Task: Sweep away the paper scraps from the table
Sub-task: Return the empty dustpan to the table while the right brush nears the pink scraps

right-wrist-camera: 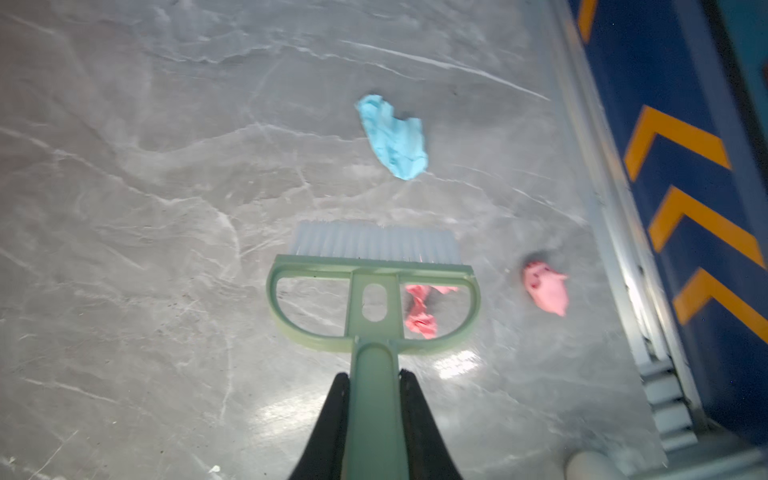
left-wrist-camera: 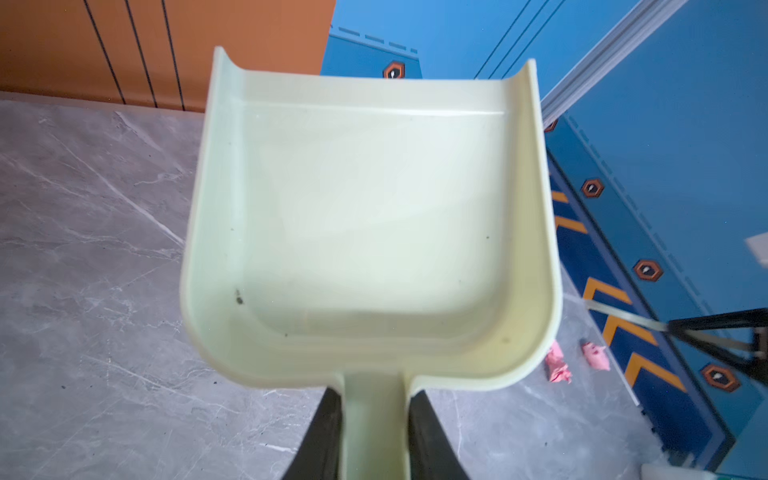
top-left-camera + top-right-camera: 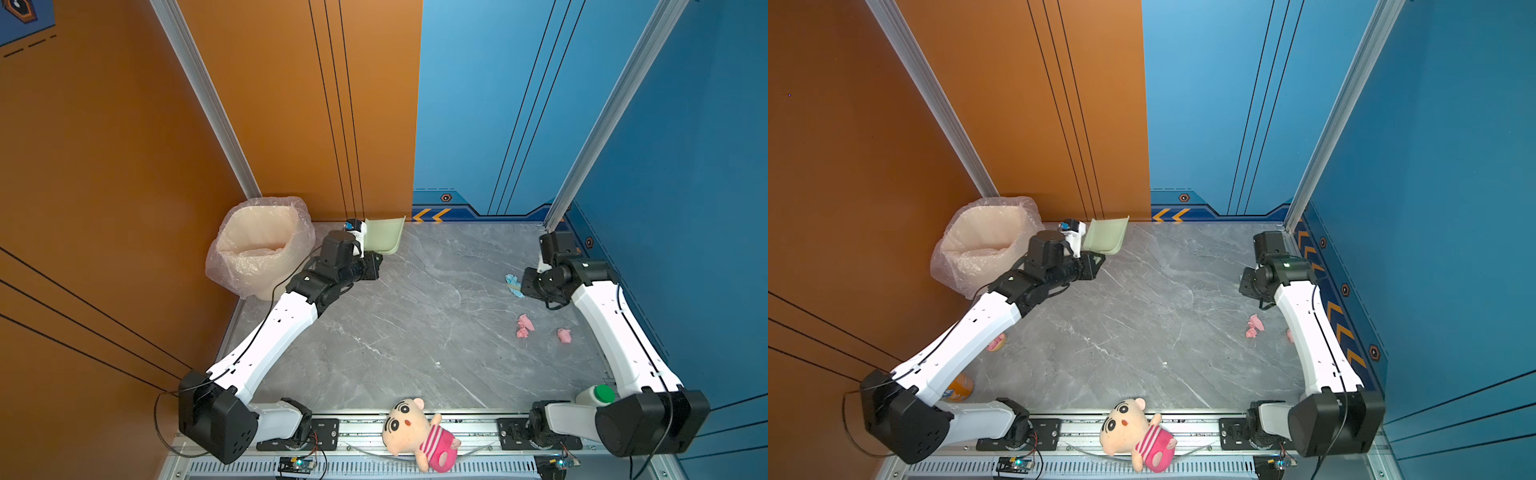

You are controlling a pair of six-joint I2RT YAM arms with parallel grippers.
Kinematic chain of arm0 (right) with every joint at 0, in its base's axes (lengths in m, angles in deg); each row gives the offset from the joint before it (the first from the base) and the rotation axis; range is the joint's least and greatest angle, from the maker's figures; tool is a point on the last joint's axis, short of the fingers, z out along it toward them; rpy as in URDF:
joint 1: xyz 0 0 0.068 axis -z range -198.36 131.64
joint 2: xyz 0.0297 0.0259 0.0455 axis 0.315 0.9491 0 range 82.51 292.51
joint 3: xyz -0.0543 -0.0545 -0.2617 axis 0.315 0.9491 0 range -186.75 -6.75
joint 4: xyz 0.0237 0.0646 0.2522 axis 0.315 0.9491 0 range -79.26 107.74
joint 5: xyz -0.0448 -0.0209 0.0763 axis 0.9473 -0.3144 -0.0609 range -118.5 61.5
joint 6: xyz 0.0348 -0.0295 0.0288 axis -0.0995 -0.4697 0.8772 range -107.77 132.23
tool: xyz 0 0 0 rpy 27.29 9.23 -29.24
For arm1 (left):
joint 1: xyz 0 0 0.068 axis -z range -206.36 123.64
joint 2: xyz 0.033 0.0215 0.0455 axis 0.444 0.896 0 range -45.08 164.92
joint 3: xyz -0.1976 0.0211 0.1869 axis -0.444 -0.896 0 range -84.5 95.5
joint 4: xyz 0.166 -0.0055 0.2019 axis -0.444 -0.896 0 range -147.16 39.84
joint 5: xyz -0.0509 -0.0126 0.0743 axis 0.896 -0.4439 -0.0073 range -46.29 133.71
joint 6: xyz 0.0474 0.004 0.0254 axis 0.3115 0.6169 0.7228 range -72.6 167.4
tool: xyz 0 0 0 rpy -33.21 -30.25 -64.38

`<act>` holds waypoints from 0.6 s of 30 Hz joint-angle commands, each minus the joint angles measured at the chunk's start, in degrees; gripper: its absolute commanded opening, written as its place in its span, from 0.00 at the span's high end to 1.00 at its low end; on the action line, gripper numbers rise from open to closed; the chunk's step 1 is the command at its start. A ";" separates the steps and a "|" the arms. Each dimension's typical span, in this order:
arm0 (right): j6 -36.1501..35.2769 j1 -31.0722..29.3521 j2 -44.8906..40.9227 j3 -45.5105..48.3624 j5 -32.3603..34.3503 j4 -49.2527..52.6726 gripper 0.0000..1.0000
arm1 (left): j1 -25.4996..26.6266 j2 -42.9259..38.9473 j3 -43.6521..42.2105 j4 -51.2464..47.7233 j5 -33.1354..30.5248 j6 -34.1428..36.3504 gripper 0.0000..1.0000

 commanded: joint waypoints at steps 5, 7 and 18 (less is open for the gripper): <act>-2.05 10.97 -6.14 6.16 -4.09 6.69 1.00 | 8.11 8.45 1.08 -6.13 -9.73 8.29 0.81; -3.35 11.97 -5.73 7.56 -5.48 7.23 1.00 | 9.68 10.81 1.82 -7.64 -9.95 8.73 0.82; 0.23 9.89 -2.15 10.16 -9.35 3.72 1.00 | 15.19 18.97 3.48 -9.05 -10.59 8.66 0.83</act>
